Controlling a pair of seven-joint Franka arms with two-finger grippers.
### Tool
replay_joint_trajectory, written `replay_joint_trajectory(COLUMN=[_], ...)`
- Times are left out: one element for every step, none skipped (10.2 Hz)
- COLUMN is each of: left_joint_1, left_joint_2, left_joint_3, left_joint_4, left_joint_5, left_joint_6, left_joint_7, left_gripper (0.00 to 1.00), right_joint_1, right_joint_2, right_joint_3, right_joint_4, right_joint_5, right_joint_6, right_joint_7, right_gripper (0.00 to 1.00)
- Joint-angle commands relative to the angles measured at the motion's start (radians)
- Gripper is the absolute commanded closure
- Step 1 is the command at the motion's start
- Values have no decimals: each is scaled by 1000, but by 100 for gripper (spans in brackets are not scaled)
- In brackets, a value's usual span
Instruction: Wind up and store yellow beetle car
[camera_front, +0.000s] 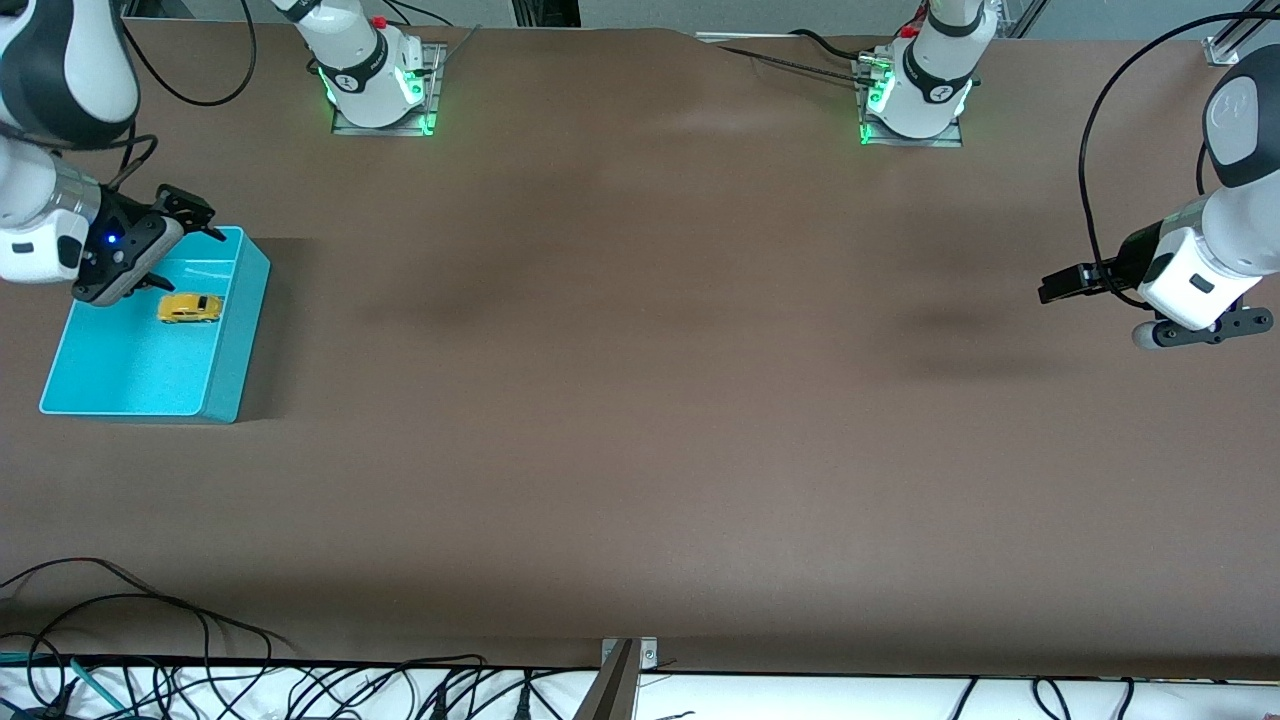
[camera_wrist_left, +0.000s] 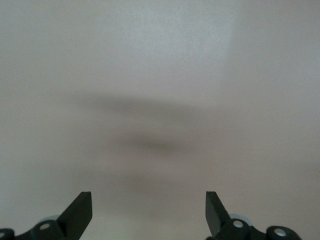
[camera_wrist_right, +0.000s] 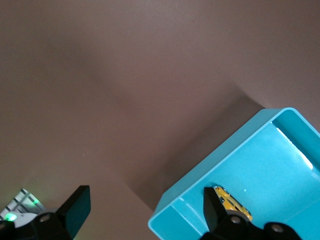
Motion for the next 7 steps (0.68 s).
replay_joint_trajectory(left_joint_1=[3,3,3,3,3,3,3], left_joint_2=[1,1,1,1,1,1,1], left_joint_3=[-3,-3,-3,-3,-3,-3,-3], left_joint_4=[12,12,12,12,12,12,12], left_joint_5=[23,23,23,23,23,23,23], left_joint_6=[-17,-17,-17,-17,-17,-17,-17], left_joint_7=[19,19,19,19,19,19,19], left_gripper=[0,0,0,0,0,0,0], right_joint_1=[49,66,83,91,96,112,138], right_joint_2=[-62,-62,-63,-69,-91,-103,-105], right_joint_3=[-10,-9,-9,-4,5,11,16], right_joint_4=[25,61,94,120,126,137,154], right_joint_5=[28,28,28,28,28,28,25], right_joint_6=[-76,-110,-136,-171,-185,-194,-212], right_joint_7=[213,312,408,504,596,681,761], right_gripper=[0,0,0,0,0,0,0])
